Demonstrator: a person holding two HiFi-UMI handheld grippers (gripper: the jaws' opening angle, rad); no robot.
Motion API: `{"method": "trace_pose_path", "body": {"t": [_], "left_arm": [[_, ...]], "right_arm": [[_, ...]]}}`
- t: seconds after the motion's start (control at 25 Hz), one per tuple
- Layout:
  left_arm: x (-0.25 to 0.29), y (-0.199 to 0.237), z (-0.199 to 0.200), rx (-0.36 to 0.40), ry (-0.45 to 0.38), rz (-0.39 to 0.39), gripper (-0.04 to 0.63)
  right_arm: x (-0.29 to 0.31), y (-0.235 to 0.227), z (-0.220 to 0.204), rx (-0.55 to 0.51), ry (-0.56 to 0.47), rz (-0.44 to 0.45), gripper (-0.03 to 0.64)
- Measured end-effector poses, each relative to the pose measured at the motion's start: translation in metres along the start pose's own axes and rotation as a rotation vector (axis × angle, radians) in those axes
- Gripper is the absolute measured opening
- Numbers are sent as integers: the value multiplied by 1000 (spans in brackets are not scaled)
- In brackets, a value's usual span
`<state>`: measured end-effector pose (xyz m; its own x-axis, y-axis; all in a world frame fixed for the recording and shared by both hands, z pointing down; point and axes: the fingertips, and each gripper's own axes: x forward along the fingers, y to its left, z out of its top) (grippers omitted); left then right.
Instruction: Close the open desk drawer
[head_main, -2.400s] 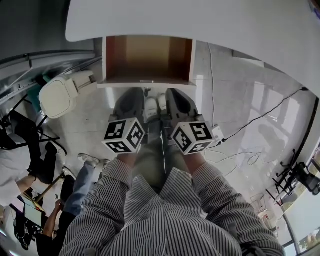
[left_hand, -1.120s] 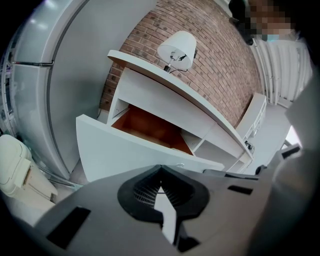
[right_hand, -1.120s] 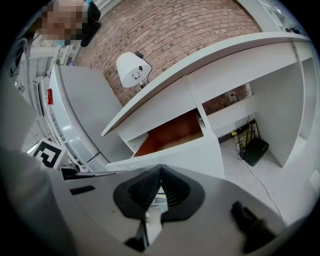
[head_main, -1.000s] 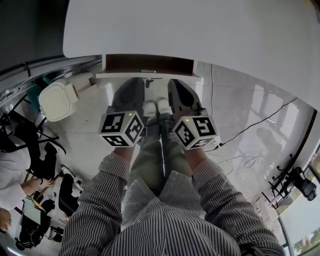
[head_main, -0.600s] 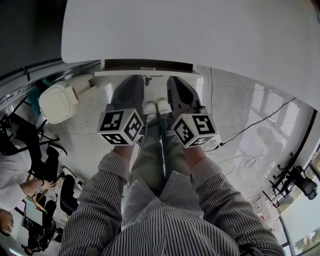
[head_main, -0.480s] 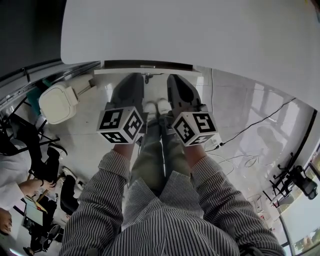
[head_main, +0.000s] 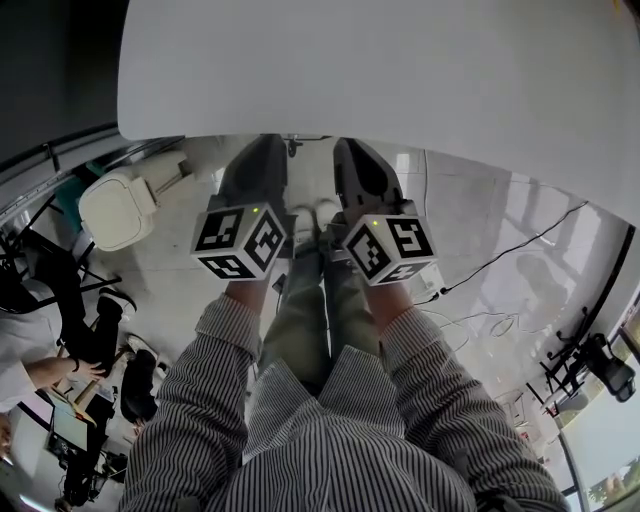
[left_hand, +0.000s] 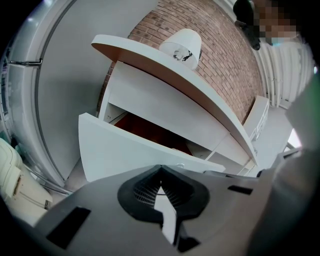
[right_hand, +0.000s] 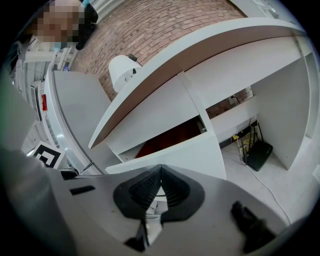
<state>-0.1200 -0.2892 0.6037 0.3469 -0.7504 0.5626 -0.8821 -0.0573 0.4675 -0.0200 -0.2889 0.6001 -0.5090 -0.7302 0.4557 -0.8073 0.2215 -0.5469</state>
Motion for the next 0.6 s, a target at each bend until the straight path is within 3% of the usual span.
{"method": "trace_pose_path", "body": {"t": [0.24,0.6], "left_arm": [[8,1,6,35,-2,-29,12],[21,1,18,5,-10,-34,12]], "right_arm": [[8,-3,6,-10,-16,-8,17],[19,-7,19,-36,-19,-26,17]]}}
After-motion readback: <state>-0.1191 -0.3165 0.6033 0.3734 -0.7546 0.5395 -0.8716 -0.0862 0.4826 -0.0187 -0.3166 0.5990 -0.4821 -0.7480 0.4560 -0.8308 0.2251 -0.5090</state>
